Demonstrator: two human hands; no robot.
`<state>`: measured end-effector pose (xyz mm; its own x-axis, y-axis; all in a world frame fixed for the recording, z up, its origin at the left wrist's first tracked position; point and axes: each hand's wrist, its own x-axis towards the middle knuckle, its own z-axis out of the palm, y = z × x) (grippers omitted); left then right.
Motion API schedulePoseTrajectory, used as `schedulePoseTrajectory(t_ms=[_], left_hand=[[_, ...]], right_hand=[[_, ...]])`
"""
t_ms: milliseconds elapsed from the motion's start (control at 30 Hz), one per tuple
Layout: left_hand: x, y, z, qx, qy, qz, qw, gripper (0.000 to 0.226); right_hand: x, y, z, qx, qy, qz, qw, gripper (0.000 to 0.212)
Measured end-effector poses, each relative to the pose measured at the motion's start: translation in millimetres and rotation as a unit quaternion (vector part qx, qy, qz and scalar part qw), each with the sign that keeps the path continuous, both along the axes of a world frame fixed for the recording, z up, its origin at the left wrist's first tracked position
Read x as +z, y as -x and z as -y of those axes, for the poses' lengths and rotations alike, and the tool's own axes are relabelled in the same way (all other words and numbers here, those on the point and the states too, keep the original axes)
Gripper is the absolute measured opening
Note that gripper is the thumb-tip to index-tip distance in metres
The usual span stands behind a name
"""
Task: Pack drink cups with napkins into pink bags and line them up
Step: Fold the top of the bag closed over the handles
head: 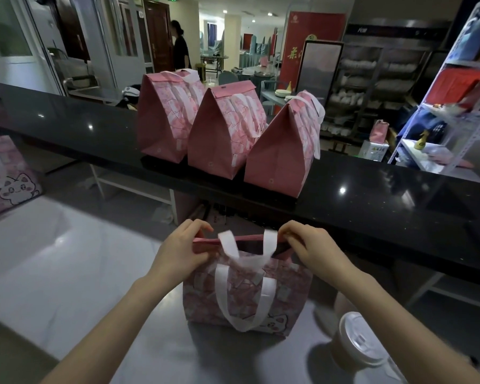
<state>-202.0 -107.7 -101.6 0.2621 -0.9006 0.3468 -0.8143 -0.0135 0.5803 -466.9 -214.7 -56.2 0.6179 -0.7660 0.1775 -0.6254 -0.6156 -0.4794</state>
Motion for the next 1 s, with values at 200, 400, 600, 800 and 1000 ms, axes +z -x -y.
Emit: schedulePoseTrajectory(t_ms=[200,400,600,800,1000], left_hand=[[-4,2,-2,0.019,0.003,-0.012,1.000,0.037],[-7,3,-3,0.041,0.007,-0.009,0.999,0.037],[-4,0,-2,0.002,0.015,-0.032,0.999,0.038],[2,-20,-7,-0.053,0.006,-0.080,0.995,0.032],[13,-32,-9,-0.084,-0.054,-0.090,0.991,0.030]], right_hand=[[4,-7,-3,-0.010,-0.044,0.058,0.997,0.021],[5,10,-6,0.058,-0.058,-0.060,0.995,0.034],[-16,5,-17,-0.006,-0.008,-0.009,1.000,0.029],[-28,1,-20,-0.027,0.032,0.012,0.999,0.025],[-31,9,-13,-0.025,0.052,0.022,0.998,0.017]])
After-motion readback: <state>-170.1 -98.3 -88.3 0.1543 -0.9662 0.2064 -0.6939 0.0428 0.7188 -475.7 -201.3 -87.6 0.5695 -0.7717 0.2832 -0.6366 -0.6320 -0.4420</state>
